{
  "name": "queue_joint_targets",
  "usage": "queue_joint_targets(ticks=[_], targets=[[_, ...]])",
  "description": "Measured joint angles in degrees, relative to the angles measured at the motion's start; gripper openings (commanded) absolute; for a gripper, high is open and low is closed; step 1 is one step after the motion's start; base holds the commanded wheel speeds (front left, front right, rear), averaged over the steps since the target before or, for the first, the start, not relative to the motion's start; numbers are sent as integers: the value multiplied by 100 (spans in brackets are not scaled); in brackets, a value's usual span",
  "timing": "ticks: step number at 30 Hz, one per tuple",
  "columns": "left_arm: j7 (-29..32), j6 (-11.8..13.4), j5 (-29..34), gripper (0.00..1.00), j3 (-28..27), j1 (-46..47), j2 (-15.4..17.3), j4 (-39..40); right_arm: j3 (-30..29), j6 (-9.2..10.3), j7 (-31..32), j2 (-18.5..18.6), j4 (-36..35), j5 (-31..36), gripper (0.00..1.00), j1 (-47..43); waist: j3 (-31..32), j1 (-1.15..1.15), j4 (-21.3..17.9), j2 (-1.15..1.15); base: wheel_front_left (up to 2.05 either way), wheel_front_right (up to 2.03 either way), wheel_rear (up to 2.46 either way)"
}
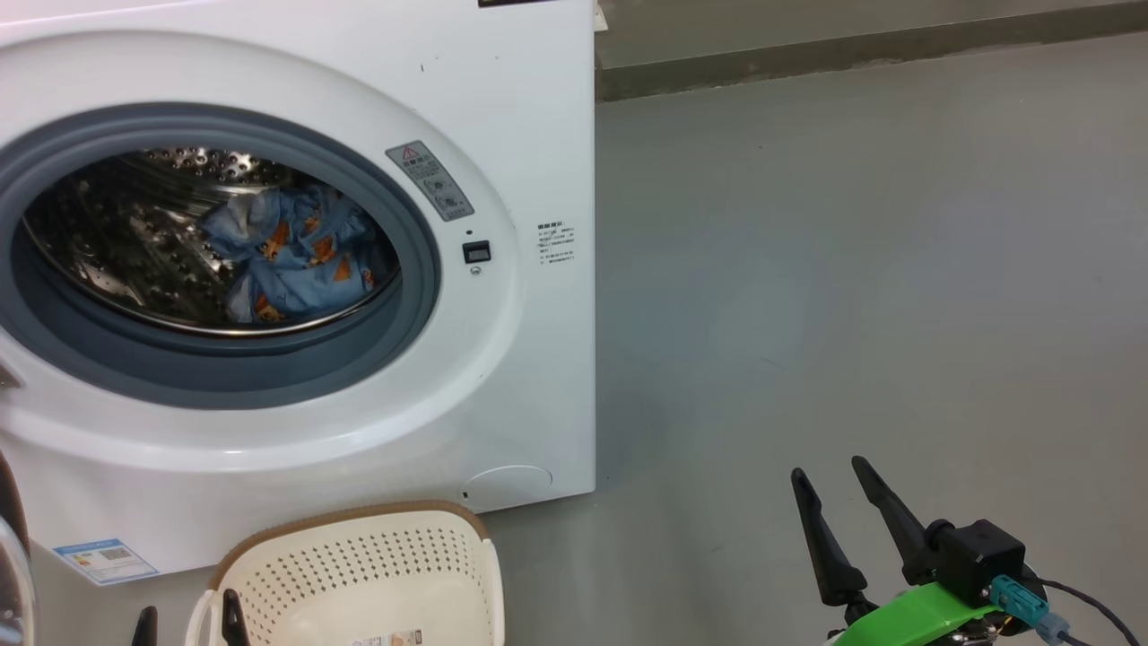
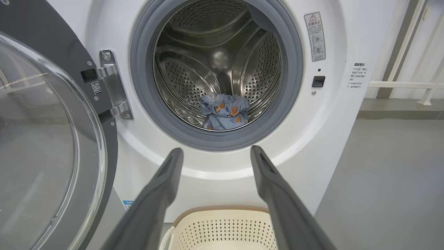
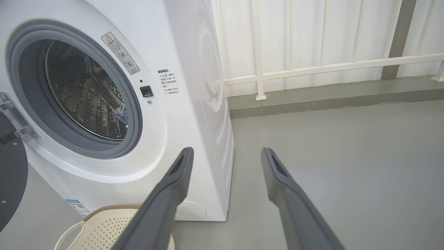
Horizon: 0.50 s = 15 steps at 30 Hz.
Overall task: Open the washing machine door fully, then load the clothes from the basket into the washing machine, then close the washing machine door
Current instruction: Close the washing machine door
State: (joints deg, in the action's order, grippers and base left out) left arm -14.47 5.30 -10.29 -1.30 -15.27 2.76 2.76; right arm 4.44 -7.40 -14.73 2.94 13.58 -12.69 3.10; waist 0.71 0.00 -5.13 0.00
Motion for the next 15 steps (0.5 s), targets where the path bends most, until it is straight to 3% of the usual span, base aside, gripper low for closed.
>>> queue_joint_targets(ticks=[15], targets=[[0,-111,-7,100,-121,6,0,-97,-20,0,0,-1,3,0,100,0,-38,0,46,0,-1,1,0]])
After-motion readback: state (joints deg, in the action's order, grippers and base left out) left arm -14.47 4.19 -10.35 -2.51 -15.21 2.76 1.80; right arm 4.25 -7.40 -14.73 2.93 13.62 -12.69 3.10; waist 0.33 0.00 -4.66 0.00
